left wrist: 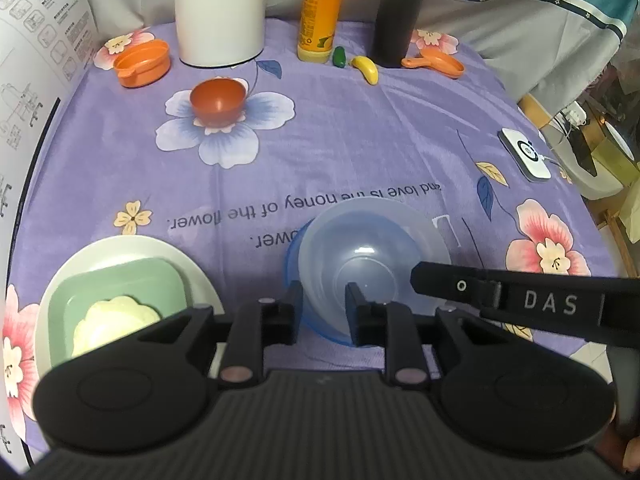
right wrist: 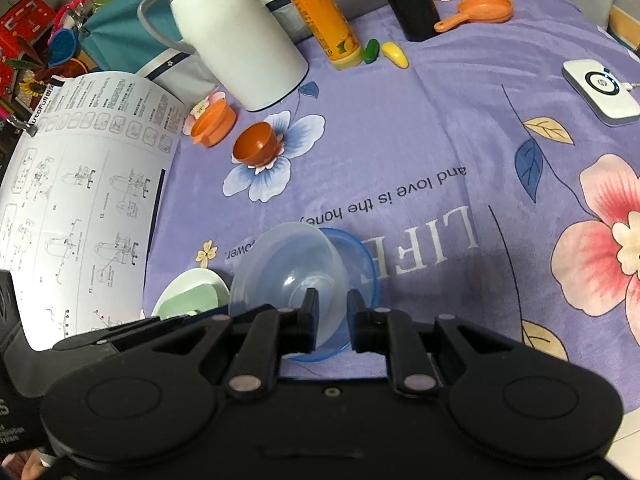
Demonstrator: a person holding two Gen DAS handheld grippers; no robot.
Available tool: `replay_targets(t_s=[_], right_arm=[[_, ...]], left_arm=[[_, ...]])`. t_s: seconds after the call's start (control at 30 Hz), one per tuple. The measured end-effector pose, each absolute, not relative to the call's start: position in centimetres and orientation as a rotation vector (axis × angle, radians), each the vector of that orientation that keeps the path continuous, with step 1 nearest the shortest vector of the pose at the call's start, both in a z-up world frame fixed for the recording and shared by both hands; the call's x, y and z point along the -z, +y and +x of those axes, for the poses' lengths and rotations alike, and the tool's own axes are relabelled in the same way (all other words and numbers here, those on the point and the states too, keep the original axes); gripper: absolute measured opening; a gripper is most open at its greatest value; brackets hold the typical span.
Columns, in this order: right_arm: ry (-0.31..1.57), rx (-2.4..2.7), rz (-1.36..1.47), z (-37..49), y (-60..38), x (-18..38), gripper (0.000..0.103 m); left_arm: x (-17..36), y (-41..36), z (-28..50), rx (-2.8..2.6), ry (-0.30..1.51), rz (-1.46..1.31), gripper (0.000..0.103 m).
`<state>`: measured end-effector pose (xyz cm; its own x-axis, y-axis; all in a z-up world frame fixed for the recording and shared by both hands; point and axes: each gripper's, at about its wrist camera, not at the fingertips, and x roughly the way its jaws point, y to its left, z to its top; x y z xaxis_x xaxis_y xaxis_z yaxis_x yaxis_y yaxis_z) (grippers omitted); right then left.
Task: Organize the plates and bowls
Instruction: 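Lower the clear bowl into the blue bowl and open the right gripper, then move the right gripper to the orange bowl and grasp its rim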
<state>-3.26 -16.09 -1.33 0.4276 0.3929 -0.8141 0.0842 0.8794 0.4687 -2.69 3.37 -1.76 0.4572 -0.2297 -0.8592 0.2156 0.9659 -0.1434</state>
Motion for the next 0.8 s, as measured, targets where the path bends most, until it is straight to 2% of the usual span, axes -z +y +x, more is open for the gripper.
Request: replay_targets(t_s=[0.17,0.23,0.27,0.3,0.33,0.4,0.43,0.47,0.8], right_arm=[[1.124,-0.2,0.492,-3.2,-15.9,1.5,0.018],[1.115,-0.198,0.495,-3.3,-16.0,1.4,0.026],[1.101,-0.195,0.487,-3.3,-16.0,1.1,0.04],[1.083,-0.196,0.479,-3.4,-16.0,0.8,0.058],[1.061,-0.195,0.469,-3.5,-15.9,0.4,0.067],[1.013,-0.19,0.443,-3.7,-15.9,-0.5,0.095],[1.001,-0.183,0.431,-3.6,-15.9,-0.7,0.099],[0.991,-0.172,0.417,-3.6,-15.9,-1.0,0.103],[1.041,-0.125,0.419,-3.2,-16.1,0.3,0.103]], left_arm=[[1.8,3.3,-2.7,0.276,1.056,-0.009,0.025],[1.6,3.4,-2.9,0.277,1.047,-0.01,0.038],[1.3,3.4,-3.0,0.277,1.037,-0.015,0.059],[1.0,3.6,-3.2,0.275,1.022,-0.02,0.075],[0.6,3.7,-3.3,0.272,1.001,-0.023,0.079],[0.0,4.1,-3.5,0.266,0.971,-0.024,0.094],[-0.3,4.3,-3.6,0.259,0.959,-0.025,0.099],[-0.5,4.5,-3.6,0.252,0.949,-0.028,0.103],[0.8,6.6,-3.3,0.197,0.999,-0.085,0.103]])
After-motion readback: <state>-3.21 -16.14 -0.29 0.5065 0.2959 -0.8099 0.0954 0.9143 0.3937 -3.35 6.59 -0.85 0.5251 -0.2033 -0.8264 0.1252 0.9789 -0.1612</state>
